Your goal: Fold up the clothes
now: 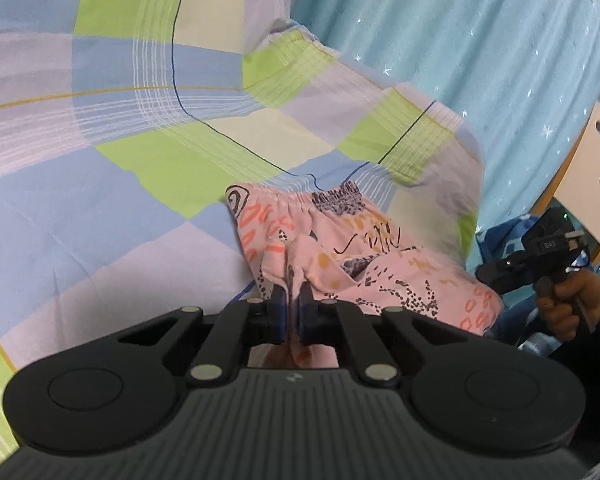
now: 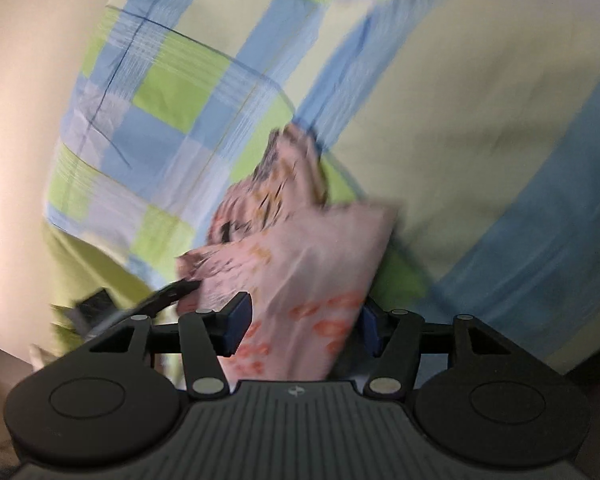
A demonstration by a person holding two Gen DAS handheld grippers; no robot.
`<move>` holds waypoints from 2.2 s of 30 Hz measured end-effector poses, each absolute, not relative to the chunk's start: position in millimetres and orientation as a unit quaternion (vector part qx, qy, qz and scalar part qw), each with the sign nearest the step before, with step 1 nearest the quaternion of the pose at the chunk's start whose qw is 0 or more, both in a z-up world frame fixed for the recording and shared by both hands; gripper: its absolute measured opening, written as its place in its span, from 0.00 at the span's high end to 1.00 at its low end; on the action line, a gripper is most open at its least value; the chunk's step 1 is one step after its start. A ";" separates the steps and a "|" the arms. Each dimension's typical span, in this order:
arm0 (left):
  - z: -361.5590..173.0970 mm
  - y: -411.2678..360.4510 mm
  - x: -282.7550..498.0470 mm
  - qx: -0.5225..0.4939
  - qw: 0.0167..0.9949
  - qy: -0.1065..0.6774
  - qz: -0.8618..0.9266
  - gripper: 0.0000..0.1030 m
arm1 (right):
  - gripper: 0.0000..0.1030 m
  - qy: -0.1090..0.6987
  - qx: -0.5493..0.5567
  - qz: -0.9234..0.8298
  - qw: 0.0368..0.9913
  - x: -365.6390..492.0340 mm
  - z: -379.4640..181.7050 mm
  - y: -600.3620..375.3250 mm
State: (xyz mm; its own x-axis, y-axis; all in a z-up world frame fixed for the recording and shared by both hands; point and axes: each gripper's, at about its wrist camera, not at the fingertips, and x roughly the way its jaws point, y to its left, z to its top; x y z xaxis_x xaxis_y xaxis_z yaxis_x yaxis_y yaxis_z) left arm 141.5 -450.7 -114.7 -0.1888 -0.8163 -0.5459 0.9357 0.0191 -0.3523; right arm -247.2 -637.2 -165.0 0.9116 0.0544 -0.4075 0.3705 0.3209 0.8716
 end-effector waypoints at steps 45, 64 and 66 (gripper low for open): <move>-134.3 -498.5 213.8 0.001 0.689 0.402 -0.603 0.94 | 0.94 0.141 0.423 -0.264 0.855 -183.1 -153.6 -713.7; -130.4 -493.0 217.3 -0.029 0.699 0.383 -0.604 0.99 | 0.97 0.154 0.459 -0.229 0.845 -181.3 -156.9 -701.6; -128.1 -494.6 218.0 -0.029 0.702 0.373 -0.606 0.99 | 0.97 0.150 0.445 -0.240 0.850 -180.5 -153.9 -704.2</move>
